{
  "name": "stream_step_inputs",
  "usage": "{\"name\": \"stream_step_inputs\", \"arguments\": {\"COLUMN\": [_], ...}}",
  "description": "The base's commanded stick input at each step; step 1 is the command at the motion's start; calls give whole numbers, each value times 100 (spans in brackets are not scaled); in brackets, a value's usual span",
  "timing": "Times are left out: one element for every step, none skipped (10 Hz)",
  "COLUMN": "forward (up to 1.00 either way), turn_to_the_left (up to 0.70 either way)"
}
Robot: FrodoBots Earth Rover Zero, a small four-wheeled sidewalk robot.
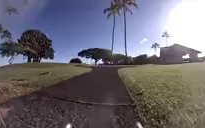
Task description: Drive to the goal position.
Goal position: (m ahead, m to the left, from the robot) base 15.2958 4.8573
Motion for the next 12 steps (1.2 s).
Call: {"name": "stream_step_inputs", "arguments": {"forward": [70,70,70,70,70,70,70,70,70,70,70,70], "turn_to_the_left": [1,1,1,1,1,1,0,0,0,0,0,0]}}
